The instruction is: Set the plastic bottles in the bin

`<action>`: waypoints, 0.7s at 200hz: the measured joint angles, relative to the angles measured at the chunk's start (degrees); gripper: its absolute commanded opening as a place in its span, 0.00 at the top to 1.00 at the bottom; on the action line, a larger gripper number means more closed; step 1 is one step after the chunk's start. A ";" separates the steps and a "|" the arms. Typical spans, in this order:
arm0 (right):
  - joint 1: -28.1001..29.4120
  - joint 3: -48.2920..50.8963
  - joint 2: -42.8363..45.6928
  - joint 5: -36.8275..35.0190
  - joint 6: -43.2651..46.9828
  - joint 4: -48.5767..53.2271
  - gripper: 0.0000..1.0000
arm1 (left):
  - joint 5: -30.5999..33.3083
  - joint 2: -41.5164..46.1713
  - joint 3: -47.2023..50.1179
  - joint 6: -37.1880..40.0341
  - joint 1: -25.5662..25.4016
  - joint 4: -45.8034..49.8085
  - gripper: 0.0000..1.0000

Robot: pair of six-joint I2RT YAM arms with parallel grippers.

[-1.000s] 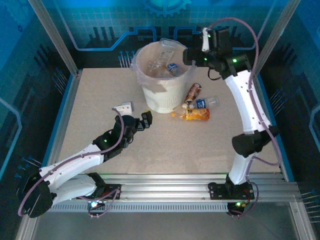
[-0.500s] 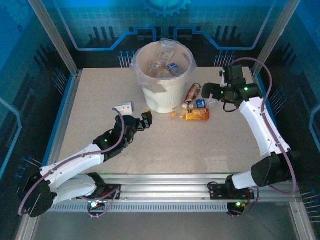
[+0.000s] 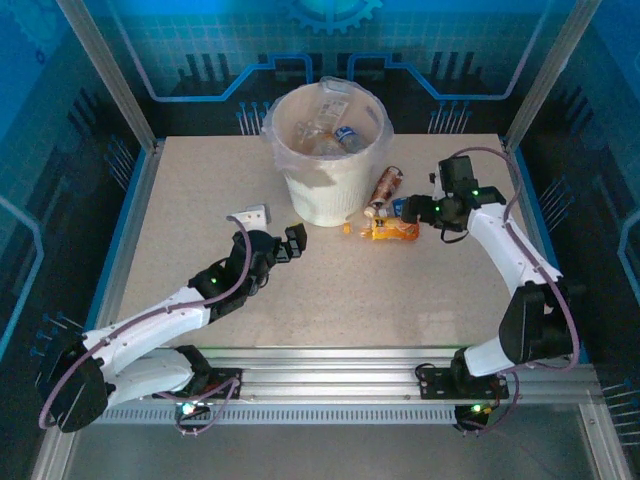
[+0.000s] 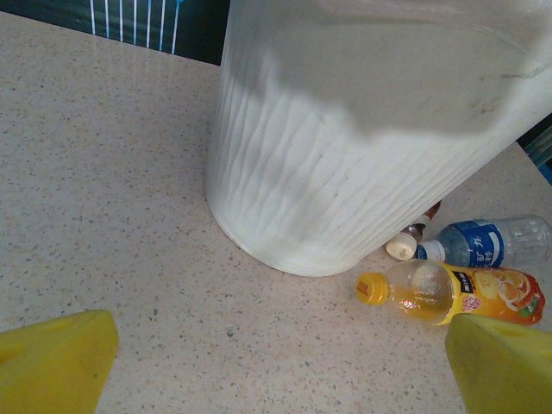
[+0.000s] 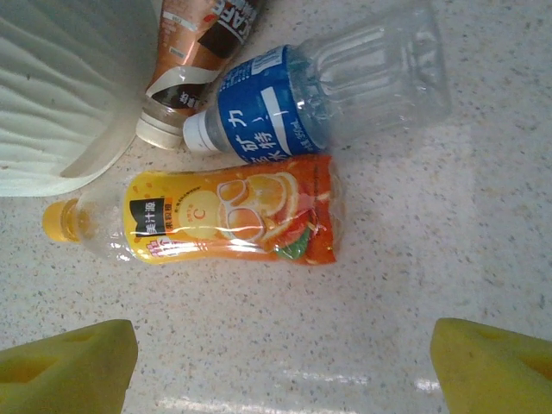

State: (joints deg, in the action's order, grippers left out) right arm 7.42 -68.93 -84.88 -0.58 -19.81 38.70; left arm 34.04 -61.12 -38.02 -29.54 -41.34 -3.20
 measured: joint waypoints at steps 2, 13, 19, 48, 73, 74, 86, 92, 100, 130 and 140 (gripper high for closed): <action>0.00 0.07 -0.13 0.07 0.13 -0.26 0.11 | 0.00 0.00 0.00 -0.11 0.00 0.00 0.01; 0.00 0.31 -1.25 0.85 0.83 -1.81 0.11 | 0.02 -0.02 0.00 -0.37 0.00 0.00 0.01; 0.02 0.31 -1.88 1.14 1.14 -2.56 0.11 | 0.00 -0.07 0.00 -0.44 0.00 0.00 0.01; 0.09 0.31 -5.79 2.29 3.10 -6.14 0.11 | 0.00 -0.94 0.00 -0.55 0.00 0.00 0.01; 0.87 -0.22 -9.07 2.10 4.96 -7.54 0.11 | -0.02 -1.42 0.00 -0.55 0.00 0.00 0.01; 1.01 -0.26 -9.29 2.08 5.09 -7.65 0.11 | -0.02 -1.44 0.00 -0.57 0.00 0.00 0.01; 1.97 -0.94 -10.60 1.53 5.92 -7.87 0.10 | -0.02 -1.60 0.00 -0.55 0.00 0.00 0.01; 2.51 -1.40 -11.28 1.16 6.36 -7.96 0.10 | -0.02 -1.62 0.00 -0.57 0.00 0.00 0.01; 3.26 -2.05 -12.15 0.81 6.86 -8.02 0.10 | 0.00 -1.68 0.00 -0.57 0.00 0.00 0.01; 4.94 -3.80 -14.14 -0.17 8.31 -8.59 0.10 | -0.02 -1.79 0.00 -0.55 0.00 0.02 0.01; 5.11 -4.44 -14.82 -0.44 8.59 -8.79 0.10 | -0.02 -1.84 0.00 -0.55 0.00 0.00 0.01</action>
State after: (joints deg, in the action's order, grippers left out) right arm 12.53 -73.36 -99.70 -1.02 -11.22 29.91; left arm 34.02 -62.96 -38.02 -30.09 -41.34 -3.20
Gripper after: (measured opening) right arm 0.900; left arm 0.990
